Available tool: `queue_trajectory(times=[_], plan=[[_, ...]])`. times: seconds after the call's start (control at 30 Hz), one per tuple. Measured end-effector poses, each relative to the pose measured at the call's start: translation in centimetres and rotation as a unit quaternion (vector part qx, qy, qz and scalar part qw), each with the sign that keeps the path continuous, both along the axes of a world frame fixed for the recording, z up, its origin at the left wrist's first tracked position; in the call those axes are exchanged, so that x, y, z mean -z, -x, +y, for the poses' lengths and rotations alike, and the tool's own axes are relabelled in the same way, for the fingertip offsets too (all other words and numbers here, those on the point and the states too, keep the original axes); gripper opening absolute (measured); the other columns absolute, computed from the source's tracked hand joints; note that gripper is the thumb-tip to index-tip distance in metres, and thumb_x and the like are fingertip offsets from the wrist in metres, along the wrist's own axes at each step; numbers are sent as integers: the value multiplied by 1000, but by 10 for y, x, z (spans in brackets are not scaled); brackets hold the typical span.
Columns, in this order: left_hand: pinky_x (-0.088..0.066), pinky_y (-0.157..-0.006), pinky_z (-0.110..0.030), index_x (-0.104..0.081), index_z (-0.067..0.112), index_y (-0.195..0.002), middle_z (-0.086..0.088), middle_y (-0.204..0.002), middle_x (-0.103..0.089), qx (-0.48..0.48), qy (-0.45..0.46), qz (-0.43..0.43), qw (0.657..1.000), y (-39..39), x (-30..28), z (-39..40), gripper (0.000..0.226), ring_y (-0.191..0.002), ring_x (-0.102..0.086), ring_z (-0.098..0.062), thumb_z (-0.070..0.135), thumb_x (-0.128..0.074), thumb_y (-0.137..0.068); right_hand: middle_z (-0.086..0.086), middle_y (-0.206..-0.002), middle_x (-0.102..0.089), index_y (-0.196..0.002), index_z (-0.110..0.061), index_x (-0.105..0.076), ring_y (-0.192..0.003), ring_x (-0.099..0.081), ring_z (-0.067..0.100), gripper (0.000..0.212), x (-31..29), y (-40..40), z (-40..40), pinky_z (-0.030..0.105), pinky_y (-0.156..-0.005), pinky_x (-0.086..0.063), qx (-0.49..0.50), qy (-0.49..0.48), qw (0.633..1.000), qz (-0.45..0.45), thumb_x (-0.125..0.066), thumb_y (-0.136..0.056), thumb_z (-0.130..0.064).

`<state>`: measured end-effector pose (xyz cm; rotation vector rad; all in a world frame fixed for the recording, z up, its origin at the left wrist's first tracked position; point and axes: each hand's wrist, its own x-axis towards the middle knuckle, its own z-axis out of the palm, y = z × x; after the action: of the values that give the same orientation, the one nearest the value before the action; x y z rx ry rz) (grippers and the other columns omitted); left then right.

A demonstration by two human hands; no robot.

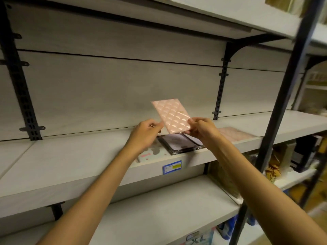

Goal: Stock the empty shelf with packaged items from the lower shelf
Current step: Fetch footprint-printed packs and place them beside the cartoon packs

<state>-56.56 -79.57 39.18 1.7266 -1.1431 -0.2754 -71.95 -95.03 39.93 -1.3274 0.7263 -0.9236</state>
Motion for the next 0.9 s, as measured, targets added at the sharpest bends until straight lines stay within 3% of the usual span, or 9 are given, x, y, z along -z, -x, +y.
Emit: queue_trajectory(times=[0.13,0.27,0.4,0.57,0.73,0.9], plan=[[-50,-88,-35,-69,29,-101,10,-104,-72,-64,-41,-169,983,-13,9,2,38,-99,-64,-16,60,-49,-94,17,-90,-61,-98,1,-60,-67,-61,22,12,-1,30,-47,26,-53,-57,91,-5,996,21,-48,-100,-3],[-48,-96,-42,-66,32,-103,10,-111,-71,-97,-72,-234,965,-22,15,9,35,-102,-64,-17,59,-47,-95,14,-84,-57,-111,8,-60,-67,-56,20,22,0,64,-89,27,-54,-50,168,29,982,85,-44,-98,-1],[-47,-98,-46,-66,30,-106,7,-116,-71,-106,-71,-229,965,-25,17,10,32,-107,-63,-19,56,-50,-95,17,-82,-54,-111,17,-59,-69,-53,23,29,7,91,-118,31,-60,-49,234,48,958,156,-42,-93,2],[-47,-98,-45,-66,30,-106,9,-115,-71,-110,-70,-230,964,-23,18,5,29,-107,-63,-18,53,-52,-95,14,-85,-60,-94,1,-64,-81,-60,26,20,28,102,-133,37,-77,-56,260,71,933,237,-44,-94,-3],[-49,-95,-44,-67,29,-106,8,-112,-72,-105,-64,-228,966,-22,22,-3,26,-106,-63,-19,49,-55,-96,13,-83,-60,-88,-4,-61,-69,-55,20,19,41,101,-138,30,-66,-48,270,120,906,304,-45,-97,-9],[-50,-89,-39,-68,29,-100,9,-108,-73,-95,-61,-209,971,-22,27,-7,18,-102,-64,-18,44,-57,-95,10,-74,-57,-78,-4,-61,-74,-54,23,20,46,97,-136,33,-70,-47,264,189,863,386,-50,-93,-12]])
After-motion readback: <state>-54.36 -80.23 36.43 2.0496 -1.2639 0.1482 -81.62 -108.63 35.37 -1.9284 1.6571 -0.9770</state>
